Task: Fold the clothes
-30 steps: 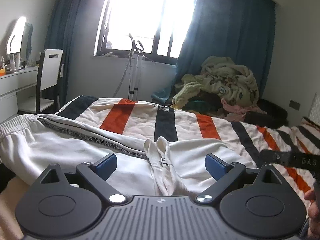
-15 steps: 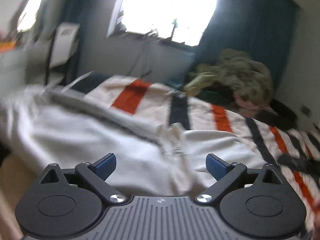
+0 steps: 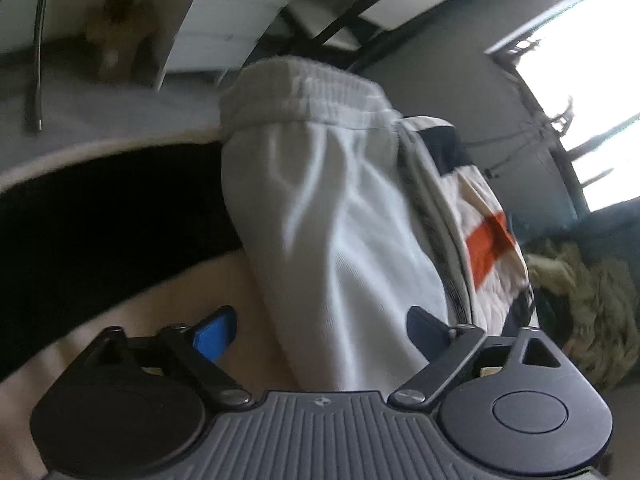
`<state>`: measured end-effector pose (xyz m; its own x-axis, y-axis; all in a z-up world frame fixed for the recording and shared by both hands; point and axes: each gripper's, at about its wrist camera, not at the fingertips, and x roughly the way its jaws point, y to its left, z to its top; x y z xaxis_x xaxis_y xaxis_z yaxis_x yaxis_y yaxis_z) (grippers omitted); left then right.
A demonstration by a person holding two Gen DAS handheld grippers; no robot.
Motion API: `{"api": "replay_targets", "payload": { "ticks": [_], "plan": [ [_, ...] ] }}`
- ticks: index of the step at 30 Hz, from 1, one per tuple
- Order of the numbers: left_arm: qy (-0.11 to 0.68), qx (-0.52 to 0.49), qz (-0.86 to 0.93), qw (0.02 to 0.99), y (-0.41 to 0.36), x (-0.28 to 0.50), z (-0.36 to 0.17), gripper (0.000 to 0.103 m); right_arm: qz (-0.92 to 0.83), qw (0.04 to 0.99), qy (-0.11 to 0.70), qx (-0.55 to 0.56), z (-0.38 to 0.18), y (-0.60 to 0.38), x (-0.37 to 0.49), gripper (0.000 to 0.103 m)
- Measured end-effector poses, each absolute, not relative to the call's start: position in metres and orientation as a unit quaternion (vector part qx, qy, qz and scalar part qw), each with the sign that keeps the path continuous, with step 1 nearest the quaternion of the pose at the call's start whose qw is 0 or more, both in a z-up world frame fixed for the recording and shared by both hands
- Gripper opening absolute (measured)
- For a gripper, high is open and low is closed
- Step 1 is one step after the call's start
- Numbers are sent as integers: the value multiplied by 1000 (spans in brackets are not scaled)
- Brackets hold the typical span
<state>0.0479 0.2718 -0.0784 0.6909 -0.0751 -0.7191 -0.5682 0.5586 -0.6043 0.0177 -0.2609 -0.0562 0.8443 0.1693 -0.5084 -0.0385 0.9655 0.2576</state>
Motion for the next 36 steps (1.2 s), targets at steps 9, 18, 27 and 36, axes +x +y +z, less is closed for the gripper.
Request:
{"api": "replay_targets", "payload": {
  "ticks": [9,18,27,36],
  "plan": [
    [296,-350,240,856,270,100,-79,35,47,945,310,91,-74,-243,48,77],
    [176,-212,278,920,197,92,-19,15,-13,955,280,97,-71,-259,51,77],
    [58,-87,217,970,35,92,69,15,-50,951,225,205,-57,-310,26,77],
    [17,-13,127,992,-165,96,27,15,-119,926,175,313,-59,-378,13,79]
  ]
}}
